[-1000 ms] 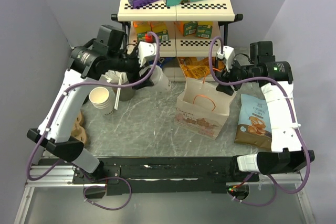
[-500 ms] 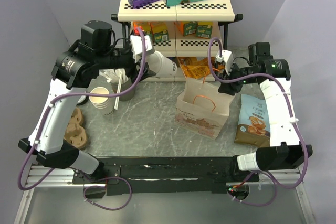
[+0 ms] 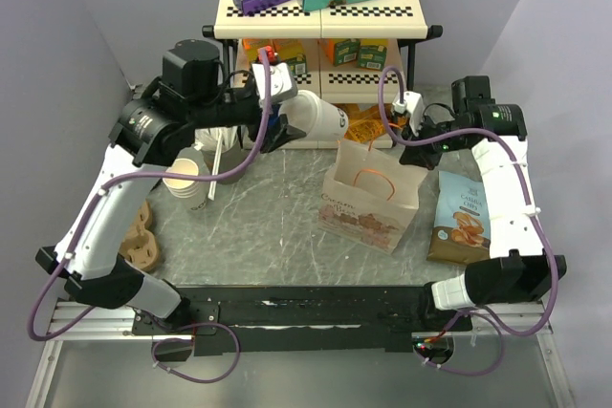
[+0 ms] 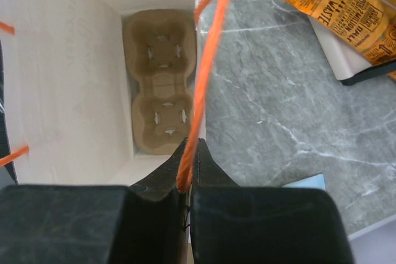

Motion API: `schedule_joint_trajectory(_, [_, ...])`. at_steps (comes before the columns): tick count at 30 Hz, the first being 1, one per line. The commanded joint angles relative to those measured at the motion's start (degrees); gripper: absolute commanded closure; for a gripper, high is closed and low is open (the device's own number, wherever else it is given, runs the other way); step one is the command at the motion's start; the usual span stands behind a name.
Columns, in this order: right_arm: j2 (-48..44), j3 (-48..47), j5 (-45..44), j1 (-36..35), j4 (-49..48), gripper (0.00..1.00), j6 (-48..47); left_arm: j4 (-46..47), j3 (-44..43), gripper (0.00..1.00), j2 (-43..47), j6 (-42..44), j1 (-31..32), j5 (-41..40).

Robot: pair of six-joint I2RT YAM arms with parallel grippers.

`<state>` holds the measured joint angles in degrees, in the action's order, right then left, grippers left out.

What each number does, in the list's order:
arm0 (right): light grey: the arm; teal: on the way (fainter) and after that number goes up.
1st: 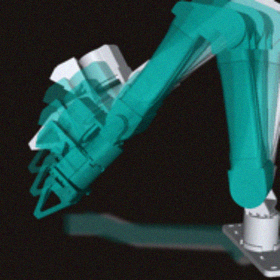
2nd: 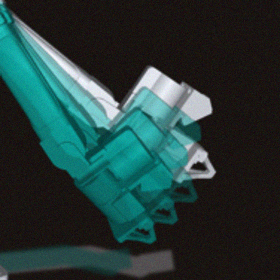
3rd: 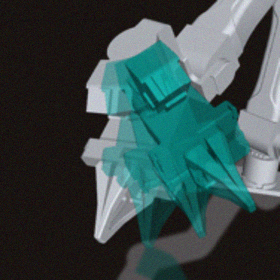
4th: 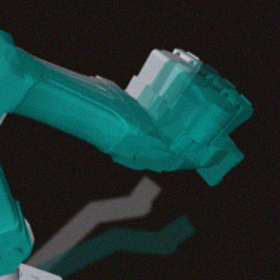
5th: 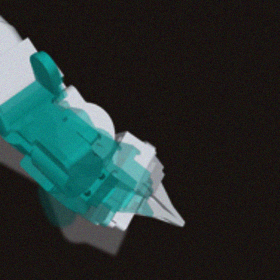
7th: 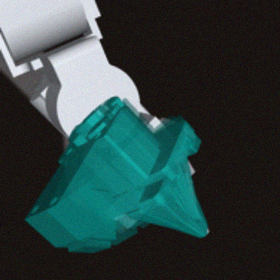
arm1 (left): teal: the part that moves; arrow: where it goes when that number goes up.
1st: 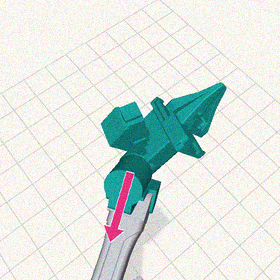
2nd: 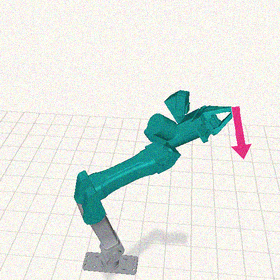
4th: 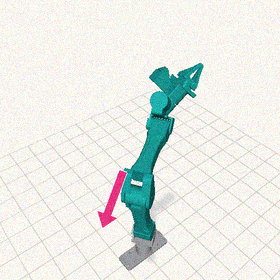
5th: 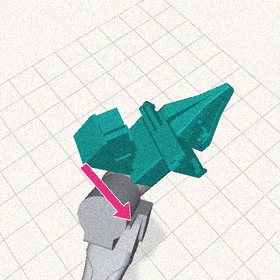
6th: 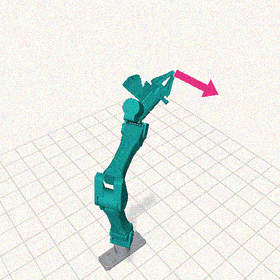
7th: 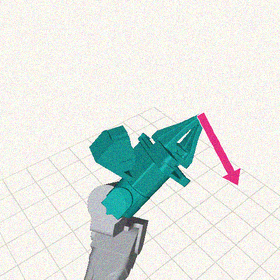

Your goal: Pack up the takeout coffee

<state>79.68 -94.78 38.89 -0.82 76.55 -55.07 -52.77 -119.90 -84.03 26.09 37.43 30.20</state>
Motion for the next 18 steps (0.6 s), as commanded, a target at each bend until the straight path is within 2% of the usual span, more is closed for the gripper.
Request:
schedule_joint_trajectory(1, [1.36,-4.18,3.29,-0.23,1.58,1.0,0.66,9.0,2.3,0.99,0.71,-5.6,1.15,0.57])
schedule_joint_trajectory(5, [-3.55,-2.87,1.9,-3.04,-3.75,1.0,3.38,11.11,3.7,0.99,0.97,-6.22,1.68,0.65])
schedule_joint_trajectory(11, [-12.26,5.91,-7.42,-11.21,-12.64,1.0,4.62,10.07,7.66,0.99,2.99,-3.16,3.7,1.36])
schedule_joint_trajectory(18, [-11.57,3.21,-8.39,-12.63,-15.38,1.0,9.1,11.37,13.28,0.99,7.21,-2.88,6.6,-1.8])
